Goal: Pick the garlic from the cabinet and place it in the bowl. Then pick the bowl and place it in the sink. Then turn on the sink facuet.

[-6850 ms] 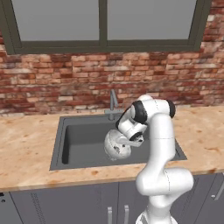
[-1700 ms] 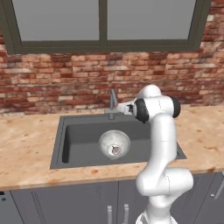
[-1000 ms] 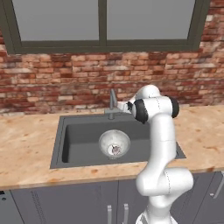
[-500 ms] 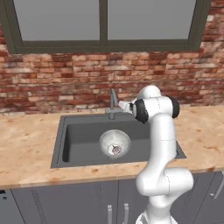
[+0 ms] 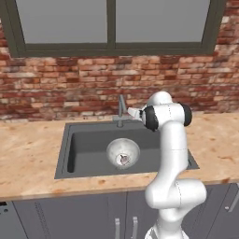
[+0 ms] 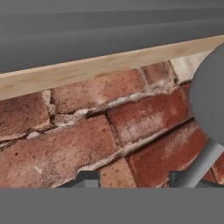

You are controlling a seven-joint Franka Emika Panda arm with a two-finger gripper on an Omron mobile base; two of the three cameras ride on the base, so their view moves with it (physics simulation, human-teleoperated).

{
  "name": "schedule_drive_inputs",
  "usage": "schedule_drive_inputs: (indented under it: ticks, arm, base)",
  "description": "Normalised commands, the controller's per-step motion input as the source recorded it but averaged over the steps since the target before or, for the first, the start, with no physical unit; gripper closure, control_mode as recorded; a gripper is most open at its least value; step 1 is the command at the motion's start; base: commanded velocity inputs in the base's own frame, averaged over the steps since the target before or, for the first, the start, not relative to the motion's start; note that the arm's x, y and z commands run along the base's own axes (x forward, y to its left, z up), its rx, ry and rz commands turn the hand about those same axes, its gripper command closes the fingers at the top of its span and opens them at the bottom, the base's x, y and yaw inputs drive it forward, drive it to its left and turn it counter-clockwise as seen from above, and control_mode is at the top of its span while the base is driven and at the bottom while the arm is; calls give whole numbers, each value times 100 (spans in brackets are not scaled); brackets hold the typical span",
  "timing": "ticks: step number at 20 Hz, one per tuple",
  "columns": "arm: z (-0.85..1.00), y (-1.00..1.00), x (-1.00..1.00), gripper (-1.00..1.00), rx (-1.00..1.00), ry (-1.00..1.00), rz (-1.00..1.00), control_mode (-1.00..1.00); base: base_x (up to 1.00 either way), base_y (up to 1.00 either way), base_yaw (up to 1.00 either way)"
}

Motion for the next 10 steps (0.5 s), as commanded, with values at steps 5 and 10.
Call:
schedule_drive_inputs:
  ticks: [5,10]
  arm:
    - [-88,-95,0,-100,0,4,0,-100]
    - [-100,-100,-2,-100,0,12,-1,-100]
  base:
    - [0,0,0]
    - [0,0,0]
